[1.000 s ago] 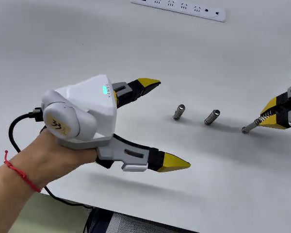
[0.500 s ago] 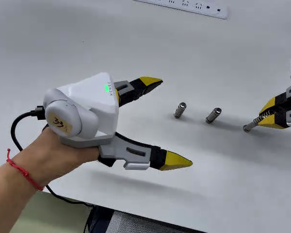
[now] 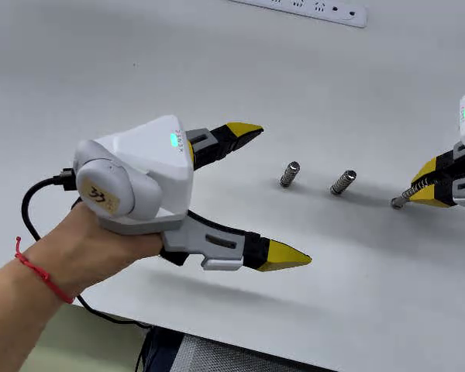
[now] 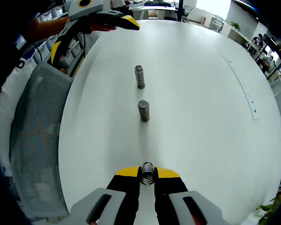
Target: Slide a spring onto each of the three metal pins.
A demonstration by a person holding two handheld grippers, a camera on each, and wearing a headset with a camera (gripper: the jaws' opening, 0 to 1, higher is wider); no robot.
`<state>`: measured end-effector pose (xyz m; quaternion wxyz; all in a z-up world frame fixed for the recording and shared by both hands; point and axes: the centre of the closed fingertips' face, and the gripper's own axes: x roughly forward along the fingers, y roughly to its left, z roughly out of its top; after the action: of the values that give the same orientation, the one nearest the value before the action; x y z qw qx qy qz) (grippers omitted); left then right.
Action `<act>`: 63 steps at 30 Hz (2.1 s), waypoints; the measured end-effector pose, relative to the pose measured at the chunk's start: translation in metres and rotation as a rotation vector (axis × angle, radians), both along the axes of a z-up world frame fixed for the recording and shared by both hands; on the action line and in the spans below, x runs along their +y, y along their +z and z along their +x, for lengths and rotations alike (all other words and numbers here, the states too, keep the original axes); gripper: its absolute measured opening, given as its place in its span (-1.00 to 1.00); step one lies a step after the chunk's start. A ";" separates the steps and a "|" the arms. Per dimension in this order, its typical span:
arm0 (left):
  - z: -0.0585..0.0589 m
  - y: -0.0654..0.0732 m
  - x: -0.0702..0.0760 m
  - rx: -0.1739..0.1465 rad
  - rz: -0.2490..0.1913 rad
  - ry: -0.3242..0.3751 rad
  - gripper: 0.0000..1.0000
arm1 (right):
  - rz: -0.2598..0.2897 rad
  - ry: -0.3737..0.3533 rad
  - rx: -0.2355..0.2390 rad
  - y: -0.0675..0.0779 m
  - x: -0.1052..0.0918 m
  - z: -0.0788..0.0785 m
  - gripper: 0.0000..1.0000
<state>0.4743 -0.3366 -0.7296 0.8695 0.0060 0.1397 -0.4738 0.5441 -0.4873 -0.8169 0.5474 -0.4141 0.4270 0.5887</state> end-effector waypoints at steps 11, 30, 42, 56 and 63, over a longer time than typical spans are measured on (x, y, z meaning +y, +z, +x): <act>0.000 -0.002 0.000 0.004 0.002 -0.002 0.91 | -0.005 -0.005 -0.005 -0.014 0.001 -0.001 -0.85; 0.002 -0.004 -0.001 0.008 0.004 -0.006 0.91 | -0.016 0.006 -0.012 -0.023 0.004 -0.001 -0.85; 0.002 -0.004 -0.001 0.012 0.008 -0.007 0.90 | -0.004 -0.008 -0.003 -0.026 0.004 0.001 -0.81; 0.000 -0.005 -0.001 0.016 0.023 -0.011 0.91 | 0.021 -0.021 0.000 -0.019 0.003 -0.002 -0.63; -0.001 -0.006 0.000 0.018 0.044 -0.019 0.94 | 0.079 -0.079 -0.003 0.000 0.000 -0.003 -0.45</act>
<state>0.4731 -0.3364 -0.7358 0.8632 0.0223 0.1578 -0.4791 0.5412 -0.4869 -0.8171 0.5867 -0.3759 0.4184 0.5826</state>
